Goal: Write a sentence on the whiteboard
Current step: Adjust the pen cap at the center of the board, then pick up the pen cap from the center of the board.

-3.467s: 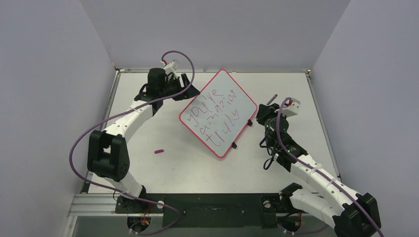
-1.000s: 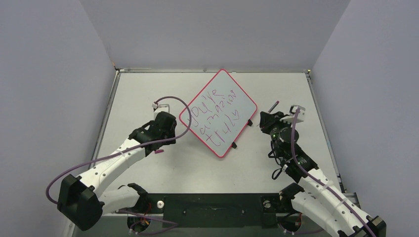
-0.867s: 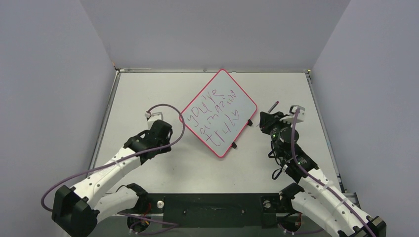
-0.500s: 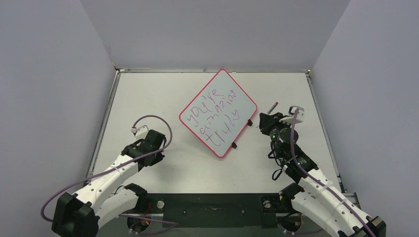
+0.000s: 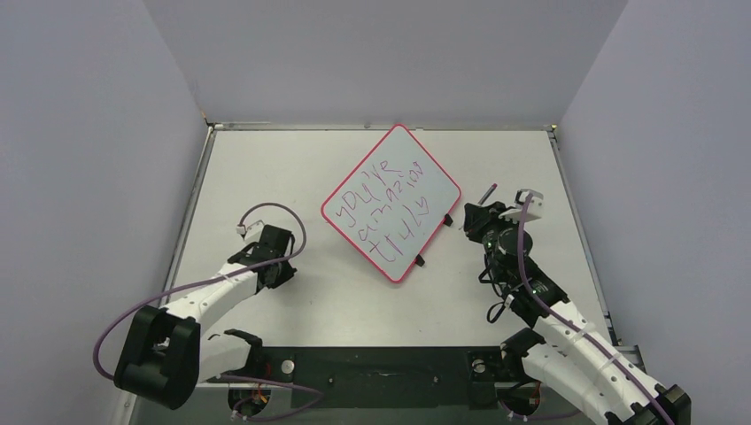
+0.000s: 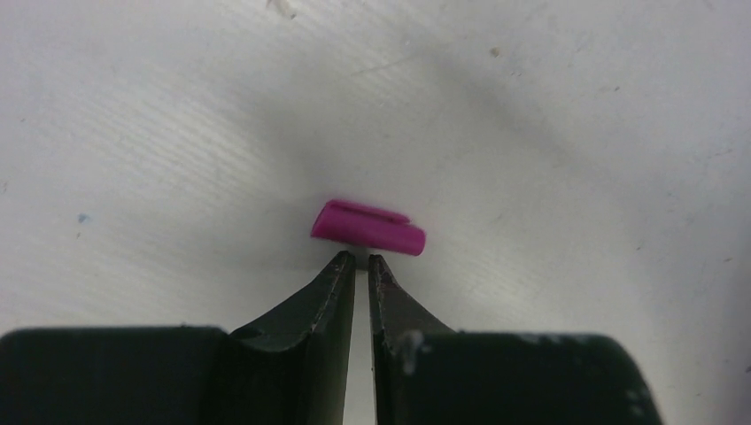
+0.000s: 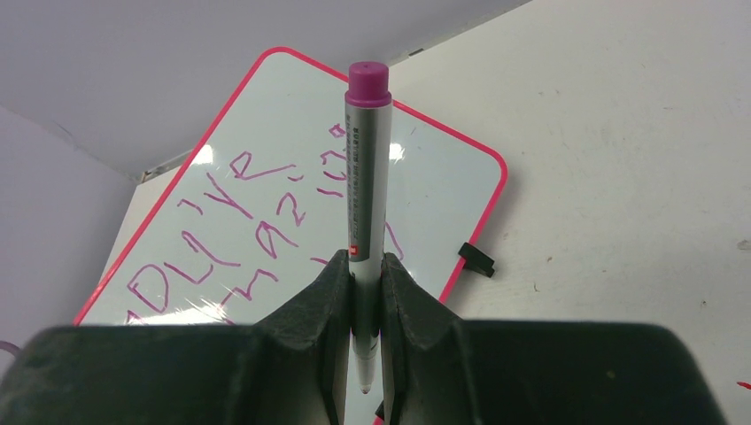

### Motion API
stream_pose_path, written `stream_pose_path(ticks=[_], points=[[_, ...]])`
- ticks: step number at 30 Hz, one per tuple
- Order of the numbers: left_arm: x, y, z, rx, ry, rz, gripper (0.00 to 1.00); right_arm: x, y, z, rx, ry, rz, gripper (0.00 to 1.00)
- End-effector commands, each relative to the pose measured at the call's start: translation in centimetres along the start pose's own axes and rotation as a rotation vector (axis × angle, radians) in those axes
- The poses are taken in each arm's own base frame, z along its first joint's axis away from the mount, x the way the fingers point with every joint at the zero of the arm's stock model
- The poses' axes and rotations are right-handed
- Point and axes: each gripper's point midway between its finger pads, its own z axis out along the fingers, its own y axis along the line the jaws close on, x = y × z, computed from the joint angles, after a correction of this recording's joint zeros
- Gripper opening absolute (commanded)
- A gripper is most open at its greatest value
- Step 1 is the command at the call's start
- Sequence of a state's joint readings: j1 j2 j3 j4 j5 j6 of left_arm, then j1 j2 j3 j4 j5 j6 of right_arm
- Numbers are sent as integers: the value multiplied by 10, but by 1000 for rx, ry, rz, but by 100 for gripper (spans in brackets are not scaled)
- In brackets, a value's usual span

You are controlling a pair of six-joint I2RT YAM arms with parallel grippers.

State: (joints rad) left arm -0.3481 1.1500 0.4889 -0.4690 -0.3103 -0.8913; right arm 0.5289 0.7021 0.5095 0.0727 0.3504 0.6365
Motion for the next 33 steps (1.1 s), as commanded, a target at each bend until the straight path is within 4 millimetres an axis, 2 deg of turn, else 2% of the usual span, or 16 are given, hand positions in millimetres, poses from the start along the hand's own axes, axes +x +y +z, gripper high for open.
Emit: stream_pose_path(ticks=[1,7,13,16,18,19,21,24,25,29,33], points=[[-13,-27,13,76,-19,-22,9,-6,0,5,9,-23,-15,0],[-28,-31,33,50,-22,-33,9,-7,-2,9,23,-24,-32,0],[-52,-40,39,57,-28,-18,9,-6,-3,13,29,-24,-34,0],[-56,-45,27,55,4,38,11,-6,-2,13,27,-24,-35,0],[-51,-45,14,70,10,74,15,-6,-3,13,30,-24,-36,0],[-52,-44,3,85,0,80,20,-6,-3,12,29,-26,-34,0],[-46,-36,-10,89,-3,99,29,-6,-3,12,25,-24,-27,0],[-44,-18,-26,69,-41,93,37,-5,1,14,10,-19,-18,0],[-42,-11,-28,51,-47,80,39,-5,2,14,6,-18,-13,0],[-49,-6,-34,50,-98,49,42,-4,7,15,-10,-6,-5,0],[-48,1,-19,11,-62,14,43,-6,9,13,-19,-8,-6,0]])
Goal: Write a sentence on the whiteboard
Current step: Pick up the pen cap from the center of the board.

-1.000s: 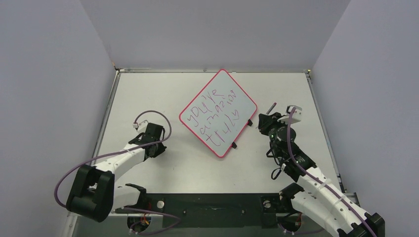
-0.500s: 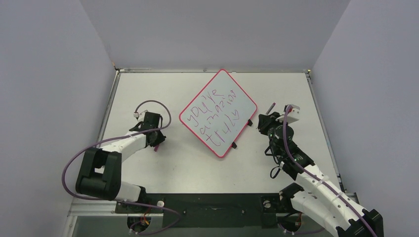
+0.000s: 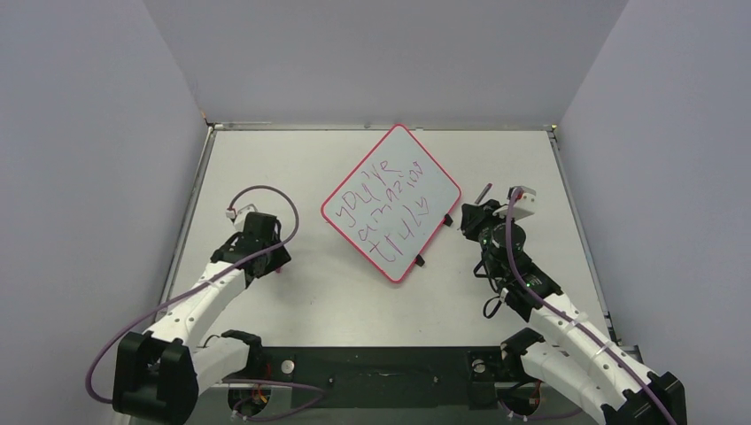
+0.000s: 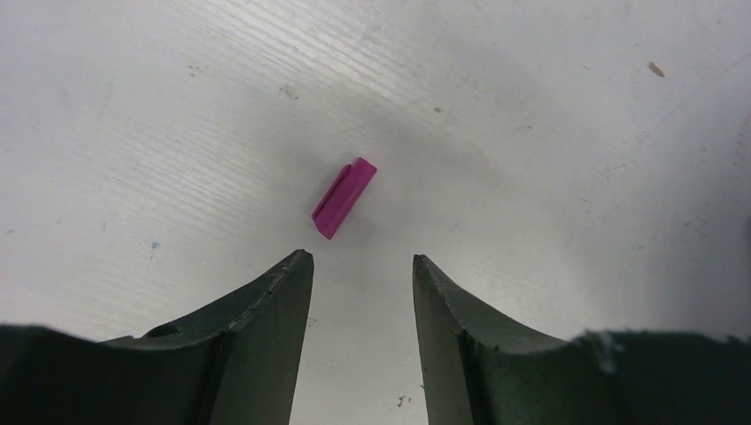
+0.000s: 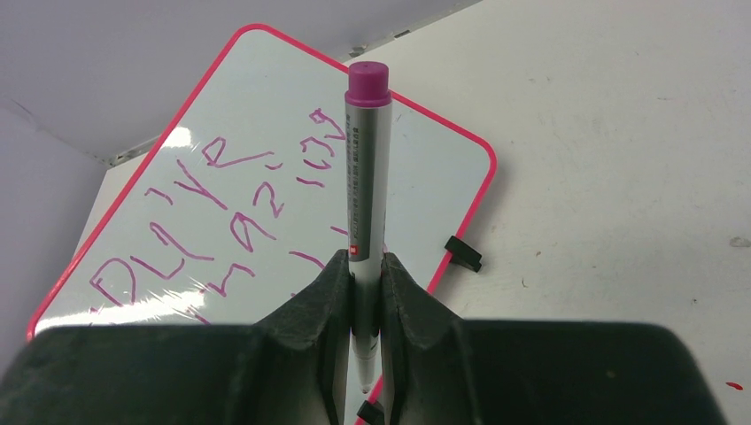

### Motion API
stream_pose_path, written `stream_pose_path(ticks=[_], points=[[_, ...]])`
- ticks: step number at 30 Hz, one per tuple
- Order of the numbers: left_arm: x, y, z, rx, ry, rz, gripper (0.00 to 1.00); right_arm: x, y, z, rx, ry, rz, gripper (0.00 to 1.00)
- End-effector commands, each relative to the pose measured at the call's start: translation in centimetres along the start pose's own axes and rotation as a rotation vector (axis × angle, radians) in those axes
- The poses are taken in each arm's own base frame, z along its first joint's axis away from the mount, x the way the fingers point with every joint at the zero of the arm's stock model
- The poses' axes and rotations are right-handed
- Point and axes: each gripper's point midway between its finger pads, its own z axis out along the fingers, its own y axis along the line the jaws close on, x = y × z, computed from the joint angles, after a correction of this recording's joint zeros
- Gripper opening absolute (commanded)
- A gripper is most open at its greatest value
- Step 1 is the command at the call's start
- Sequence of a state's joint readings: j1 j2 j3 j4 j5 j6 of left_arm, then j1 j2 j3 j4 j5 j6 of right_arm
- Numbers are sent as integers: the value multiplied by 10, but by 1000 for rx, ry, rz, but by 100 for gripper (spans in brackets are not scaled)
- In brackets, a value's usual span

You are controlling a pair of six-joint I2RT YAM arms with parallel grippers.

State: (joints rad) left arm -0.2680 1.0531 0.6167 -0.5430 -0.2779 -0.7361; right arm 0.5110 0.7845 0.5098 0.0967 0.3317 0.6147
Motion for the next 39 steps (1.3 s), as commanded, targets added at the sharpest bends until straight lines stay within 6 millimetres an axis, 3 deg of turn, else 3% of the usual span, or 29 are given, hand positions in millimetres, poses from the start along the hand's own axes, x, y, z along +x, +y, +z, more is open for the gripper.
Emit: stream_pose_path(ticks=[1,5,14,27,33,39], points=[[7,18,18,-83,45,-31,43,-24,16,-2,-48,-57,38,0],[12,20,34,-76,95,-48,43,-25,13,-4,-38,-61,37,0],[19,22,47,-71,117,-40,38,-23,9,-4,-25,-57,30,0],[10,18,59,-70,119,5,39,-23,11,-1,-22,-53,26,0],[14,13,64,-53,145,10,26,-23,9,-2,-13,-57,24,0],[18,10,57,-20,151,-11,22,-21,9,0,-13,-53,30,0]])
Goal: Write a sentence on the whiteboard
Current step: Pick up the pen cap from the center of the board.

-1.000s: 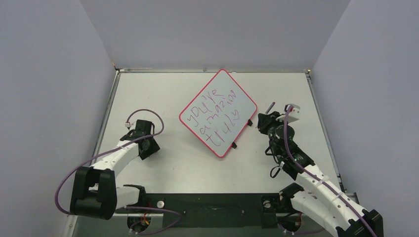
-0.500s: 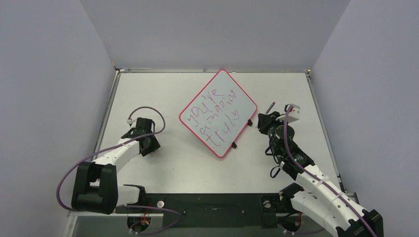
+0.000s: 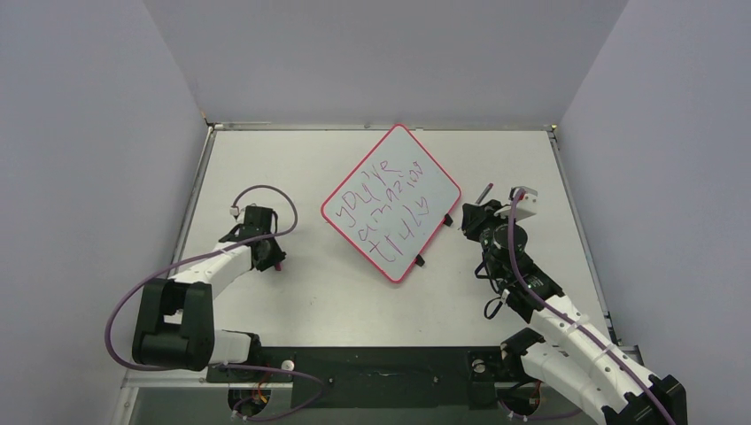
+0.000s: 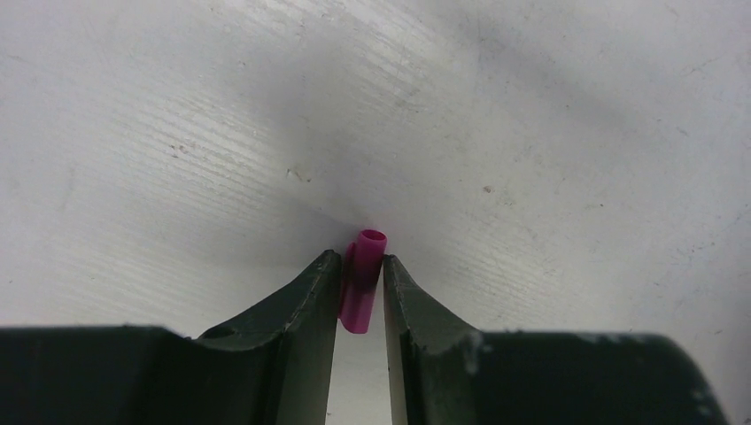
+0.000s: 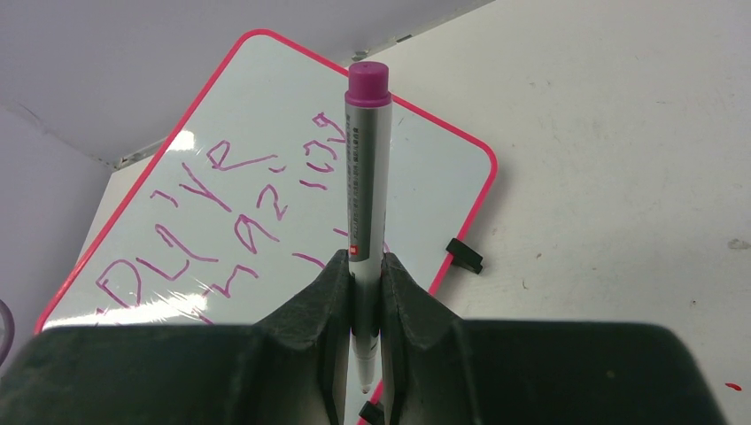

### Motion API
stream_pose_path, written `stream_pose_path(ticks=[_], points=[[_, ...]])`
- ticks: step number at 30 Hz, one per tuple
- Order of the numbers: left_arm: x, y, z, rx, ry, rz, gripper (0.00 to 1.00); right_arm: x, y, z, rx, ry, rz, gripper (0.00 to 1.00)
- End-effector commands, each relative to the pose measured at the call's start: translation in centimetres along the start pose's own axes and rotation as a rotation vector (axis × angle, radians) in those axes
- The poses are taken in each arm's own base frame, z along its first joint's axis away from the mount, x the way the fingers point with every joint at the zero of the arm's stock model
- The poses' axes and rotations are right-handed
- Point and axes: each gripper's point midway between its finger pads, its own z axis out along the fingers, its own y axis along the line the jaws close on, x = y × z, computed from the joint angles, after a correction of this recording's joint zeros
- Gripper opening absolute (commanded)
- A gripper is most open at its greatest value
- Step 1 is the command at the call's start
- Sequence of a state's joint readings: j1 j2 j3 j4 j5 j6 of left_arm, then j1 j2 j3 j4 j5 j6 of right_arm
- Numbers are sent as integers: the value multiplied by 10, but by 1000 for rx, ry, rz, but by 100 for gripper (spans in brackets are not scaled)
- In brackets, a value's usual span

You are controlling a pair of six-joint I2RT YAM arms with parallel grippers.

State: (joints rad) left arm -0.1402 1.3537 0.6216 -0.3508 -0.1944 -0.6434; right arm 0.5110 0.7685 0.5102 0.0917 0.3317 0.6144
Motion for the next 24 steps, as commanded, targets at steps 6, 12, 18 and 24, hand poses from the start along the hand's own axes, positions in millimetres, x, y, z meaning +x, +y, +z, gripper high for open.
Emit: stream_pose_path(ticks=[6,12,18,24], points=[[21,-4,-6,65,60,-25,25,-18,9,4,-10,-44,28,0],[30,-1,-5,53,84,-11,26,-16,9,5,-8,-42,29,0],[34,-3,0,38,110,-2,14,-16,9,5,-10,-41,33,0],[36,-10,2,51,128,32,0,-17,7,3,-5,-45,32,0]])
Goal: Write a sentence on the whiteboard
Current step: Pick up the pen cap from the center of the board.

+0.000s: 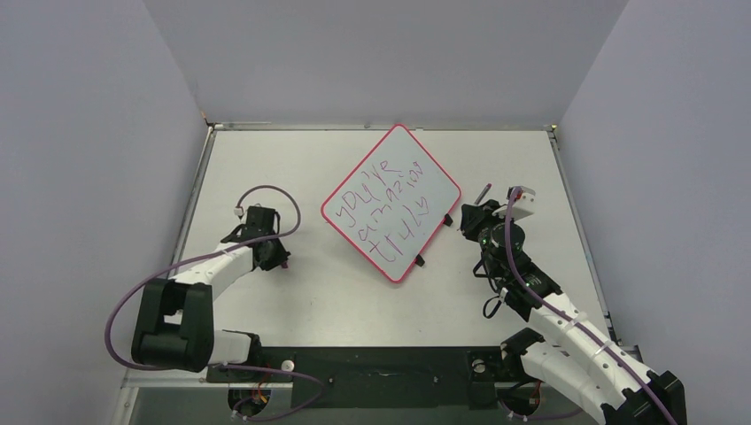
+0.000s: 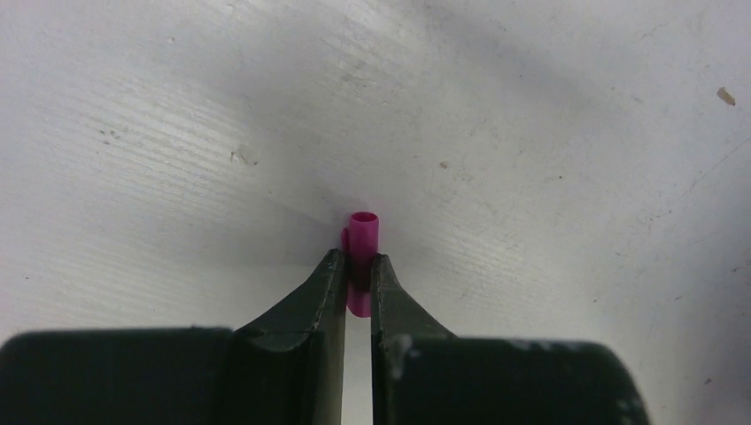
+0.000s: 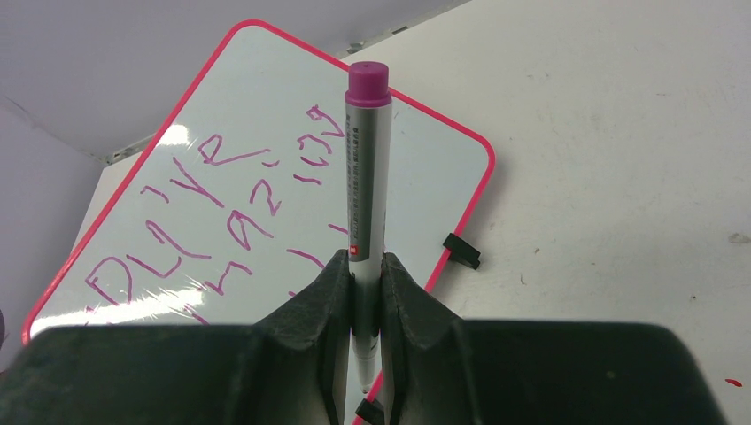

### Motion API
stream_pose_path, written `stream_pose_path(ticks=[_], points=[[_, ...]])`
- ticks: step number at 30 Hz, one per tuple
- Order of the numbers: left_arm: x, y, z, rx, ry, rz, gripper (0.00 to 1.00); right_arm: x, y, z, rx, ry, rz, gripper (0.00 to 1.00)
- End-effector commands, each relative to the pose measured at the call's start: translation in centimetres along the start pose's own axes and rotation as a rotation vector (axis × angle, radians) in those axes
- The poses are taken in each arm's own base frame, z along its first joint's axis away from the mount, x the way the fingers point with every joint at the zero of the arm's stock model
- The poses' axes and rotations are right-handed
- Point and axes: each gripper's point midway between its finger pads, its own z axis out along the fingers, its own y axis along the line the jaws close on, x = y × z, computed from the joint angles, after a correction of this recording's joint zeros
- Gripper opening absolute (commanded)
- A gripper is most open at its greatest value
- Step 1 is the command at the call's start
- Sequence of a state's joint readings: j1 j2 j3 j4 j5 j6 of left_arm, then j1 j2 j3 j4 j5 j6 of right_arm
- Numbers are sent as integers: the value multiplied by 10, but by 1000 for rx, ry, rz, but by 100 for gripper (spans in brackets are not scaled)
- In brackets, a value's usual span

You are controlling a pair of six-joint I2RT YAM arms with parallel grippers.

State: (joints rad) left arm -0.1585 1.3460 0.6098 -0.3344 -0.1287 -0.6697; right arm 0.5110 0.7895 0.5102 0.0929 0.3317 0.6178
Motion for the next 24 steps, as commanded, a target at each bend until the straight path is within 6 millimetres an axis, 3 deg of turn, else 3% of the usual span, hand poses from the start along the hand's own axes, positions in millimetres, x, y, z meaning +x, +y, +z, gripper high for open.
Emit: stream_pose_path(ticks=[1,6,14,19,24], points=[[24,2,4,-8,92,46,0,-23,10,0,-17,-61,38,0],[7,-18,-21,76,35,89,0,-31,18,-2,-40,-63,43,0],[-29,-50,-92,253,-78,161,0,-51,51,-7,-154,-61,89,0],[-34,-65,-133,380,-110,237,0,-61,81,-14,-280,-37,107,0],[-41,-89,-187,576,-185,345,0,-72,115,-23,-418,-12,140,0]])
